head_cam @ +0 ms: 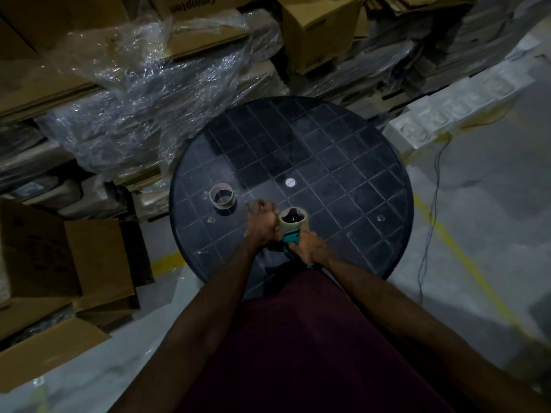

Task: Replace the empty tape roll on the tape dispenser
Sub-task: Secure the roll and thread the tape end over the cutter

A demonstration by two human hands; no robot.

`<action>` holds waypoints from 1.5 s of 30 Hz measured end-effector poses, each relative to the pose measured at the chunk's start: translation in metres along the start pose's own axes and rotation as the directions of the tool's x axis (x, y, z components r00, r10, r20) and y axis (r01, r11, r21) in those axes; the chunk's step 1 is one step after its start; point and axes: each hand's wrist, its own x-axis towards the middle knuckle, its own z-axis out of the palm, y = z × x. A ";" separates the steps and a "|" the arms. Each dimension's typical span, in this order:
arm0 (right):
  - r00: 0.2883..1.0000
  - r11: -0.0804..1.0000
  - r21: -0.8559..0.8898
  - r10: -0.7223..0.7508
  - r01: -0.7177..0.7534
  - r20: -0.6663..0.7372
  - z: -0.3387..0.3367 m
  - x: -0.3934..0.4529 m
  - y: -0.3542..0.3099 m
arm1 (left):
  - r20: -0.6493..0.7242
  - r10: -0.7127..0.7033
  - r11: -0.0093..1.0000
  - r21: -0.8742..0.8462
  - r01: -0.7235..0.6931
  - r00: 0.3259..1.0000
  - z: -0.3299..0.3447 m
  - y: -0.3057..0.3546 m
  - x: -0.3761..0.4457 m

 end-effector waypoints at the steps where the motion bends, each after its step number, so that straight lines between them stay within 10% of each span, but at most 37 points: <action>1: 1.000 1.000 0.005 0.007 -0.007 0.007 0.000 0.001 0.000 | -0.015 0.021 1.000 0.011 -0.021 1.000 -0.002 0.001 0.000; 10: 0.984 0.983 0.052 0.177 -0.177 -0.004 -0.011 0.005 0.023 | -0.003 0.034 0.999 0.029 -0.034 0.999 -0.029 0.008 0.000; 19: 0.980 0.976 0.111 0.179 -0.188 0.090 -0.007 0.000 0.025 | -0.020 -0.186 0.936 -0.307 0.171 0.982 -0.015 -0.019 -0.014; 26: 0.978 0.973 0.166 0.133 -0.160 0.162 -0.007 0.002 0.019 | -0.069 -0.146 0.975 -0.178 0.132 0.987 -0.020 -0.020 -0.016; 30: 0.979 0.954 0.236 0.155 -0.183 0.131 -0.004 0.006 0.026 | 0.054 -0.116 0.898 -0.422 0.128 0.992 -0.021 -0.016 -0.010; 39: 0.971 0.941 0.270 0.158 -0.203 0.180 -0.009 0.001 0.013 | 0.207 -0.127 0.916 -0.351 0.195 0.970 -0.021 -0.012 -0.004; 45: 0.968 0.828 0.505 0.180 -0.244 0.172 0.000 0.016 0.031 | 0.141 -0.232 0.699 -0.664 0.265 0.963 -0.021 -0.012 -0.009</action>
